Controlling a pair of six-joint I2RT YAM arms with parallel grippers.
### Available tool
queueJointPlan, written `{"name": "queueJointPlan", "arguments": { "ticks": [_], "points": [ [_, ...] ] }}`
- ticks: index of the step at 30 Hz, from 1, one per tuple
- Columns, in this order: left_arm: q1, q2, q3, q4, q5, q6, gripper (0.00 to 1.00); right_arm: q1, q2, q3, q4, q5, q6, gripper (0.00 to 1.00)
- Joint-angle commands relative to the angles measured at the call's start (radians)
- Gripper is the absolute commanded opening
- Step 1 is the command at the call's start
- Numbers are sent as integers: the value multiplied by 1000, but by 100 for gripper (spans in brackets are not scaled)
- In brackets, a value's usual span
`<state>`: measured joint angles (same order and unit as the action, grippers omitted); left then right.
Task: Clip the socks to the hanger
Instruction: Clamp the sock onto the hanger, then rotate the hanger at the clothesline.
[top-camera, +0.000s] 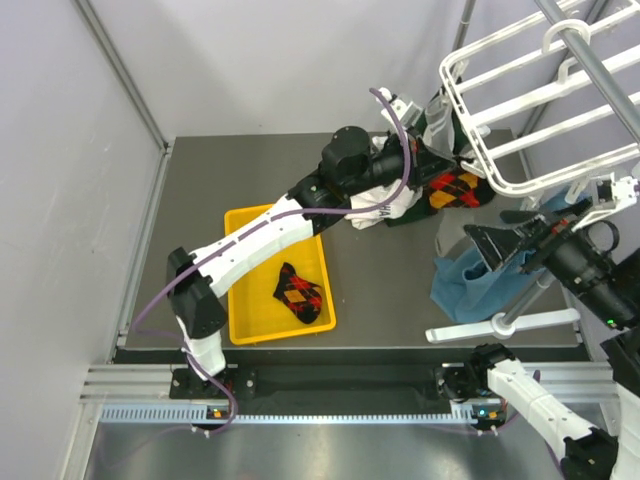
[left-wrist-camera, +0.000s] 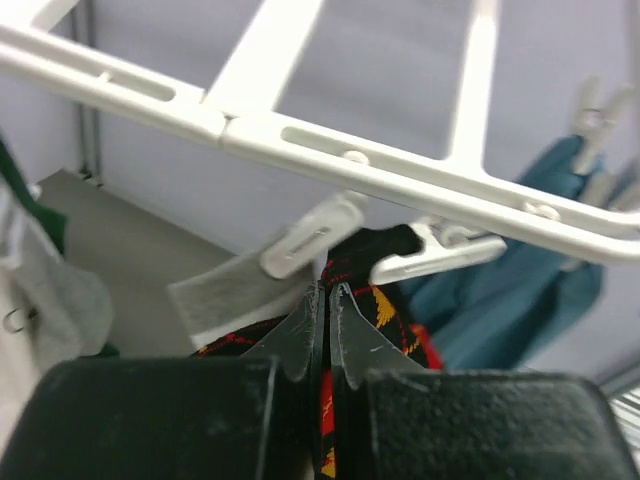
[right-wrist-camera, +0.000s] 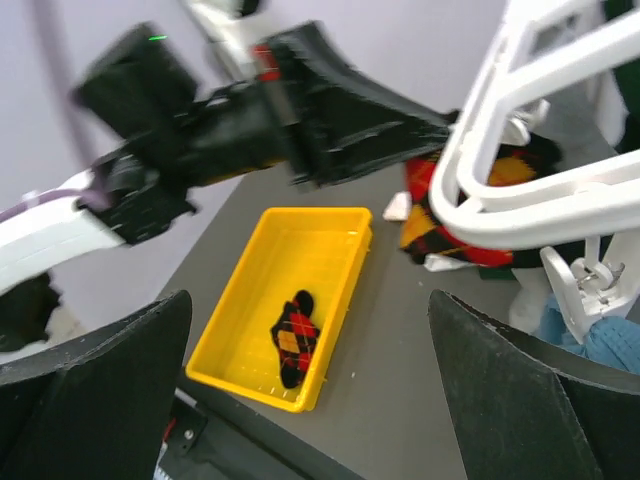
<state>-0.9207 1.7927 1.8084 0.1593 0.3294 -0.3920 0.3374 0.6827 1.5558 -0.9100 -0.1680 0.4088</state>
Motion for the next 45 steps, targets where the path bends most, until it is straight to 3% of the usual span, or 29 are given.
{"name": "queueJointPlan", "arguments": {
  "ticks": [1,6,10,13,15,20,28,33,38,43,45],
  "points": [
    [45,54,90,-87,-112,-14,0,0,17,85,-24,-171,-74,100],
    [105,134,292,-153,-84,7,10,2,37,219,-15,-231,-88,100],
    [129,265,541,-282,-76,48,18,2,70,320,-13,-145,-90,100],
    [157,301,608,-279,-67,36,23,2,93,365,-29,-62,-108,100],
    [175,298,605,-245,-73,16,31,0,103,366,-32,-2,-123,100],
    [187,197,476,-234,-133,19,68,0,118,369,-66,114,-145,100],
    [163,-107,197,-240,-220,42,81,0,113,392,-90,165,-160,100],
    [158,-280,57,-282,-271,56,81,2,123,411,-110,163,-168,100],
    [100,-423,-159,-167,-112,12,57,2,127,455,-124,245,-179,100],
    [-218,-391,-161,-170,-148,166,50,3,161,547,-154,327,-176,100],
    [-289,-337,-165,-129,-191,211,49,6,172,578,-168,376,-173,100]
  ]
}}
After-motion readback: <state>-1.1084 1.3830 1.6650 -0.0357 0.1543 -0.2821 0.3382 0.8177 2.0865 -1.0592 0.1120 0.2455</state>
